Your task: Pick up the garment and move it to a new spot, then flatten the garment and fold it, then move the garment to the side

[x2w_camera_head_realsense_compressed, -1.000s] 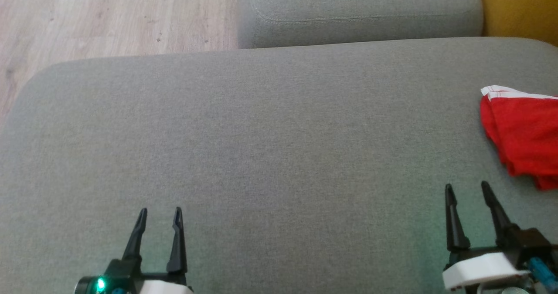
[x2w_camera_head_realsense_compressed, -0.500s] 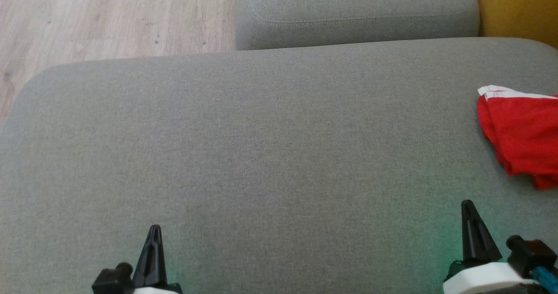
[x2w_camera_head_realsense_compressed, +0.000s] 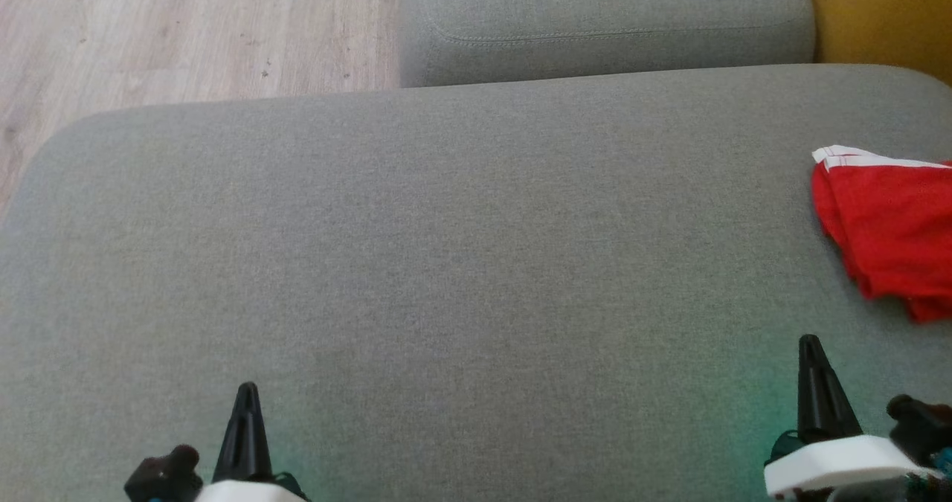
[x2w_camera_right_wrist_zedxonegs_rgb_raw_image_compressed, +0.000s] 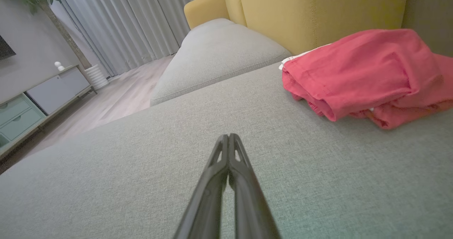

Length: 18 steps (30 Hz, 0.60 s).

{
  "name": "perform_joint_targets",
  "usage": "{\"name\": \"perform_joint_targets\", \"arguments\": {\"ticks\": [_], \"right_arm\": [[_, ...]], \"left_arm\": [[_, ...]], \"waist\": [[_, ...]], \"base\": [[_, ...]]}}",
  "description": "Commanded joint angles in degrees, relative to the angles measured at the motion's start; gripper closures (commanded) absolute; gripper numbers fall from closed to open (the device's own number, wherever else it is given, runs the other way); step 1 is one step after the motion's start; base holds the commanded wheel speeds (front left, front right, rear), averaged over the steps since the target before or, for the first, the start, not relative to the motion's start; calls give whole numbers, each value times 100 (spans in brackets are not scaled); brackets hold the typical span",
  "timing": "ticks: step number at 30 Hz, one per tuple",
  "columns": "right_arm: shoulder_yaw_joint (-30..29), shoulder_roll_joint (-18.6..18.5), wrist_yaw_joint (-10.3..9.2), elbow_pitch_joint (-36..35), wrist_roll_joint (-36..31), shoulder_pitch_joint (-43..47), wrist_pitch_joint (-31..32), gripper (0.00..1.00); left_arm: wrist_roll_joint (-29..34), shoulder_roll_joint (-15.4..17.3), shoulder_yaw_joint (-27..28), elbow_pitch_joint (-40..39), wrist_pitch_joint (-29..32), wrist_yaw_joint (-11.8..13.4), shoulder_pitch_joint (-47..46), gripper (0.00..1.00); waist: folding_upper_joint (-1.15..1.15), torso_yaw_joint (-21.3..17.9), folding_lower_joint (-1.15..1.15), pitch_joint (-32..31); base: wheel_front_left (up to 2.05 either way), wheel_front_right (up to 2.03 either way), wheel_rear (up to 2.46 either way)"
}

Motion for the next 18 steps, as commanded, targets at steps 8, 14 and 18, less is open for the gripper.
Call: {"name": "perform_joint_targets", "arguments": {"ticks": [8,14,18], "right_arm": [[-24,-33,13,-141,691,-319,158,100],[-35,-37,15,-132,1132,-380,255,100],[-42,-39,16,-127,1425,-420,321,100]], "left_arm": [[-622,1,205,-205,146,-64,-337,100],[-1030,1,267,-222,247,-100,-387,100],[-1303,1,309,-233,314,-124,-420,100]], "waist": [[0,-14,0,-7],[0,-24,0,-13],[0,-30,0,-17]], "base": [[0,0,0],[0,0,0],[0,0,0]]}}
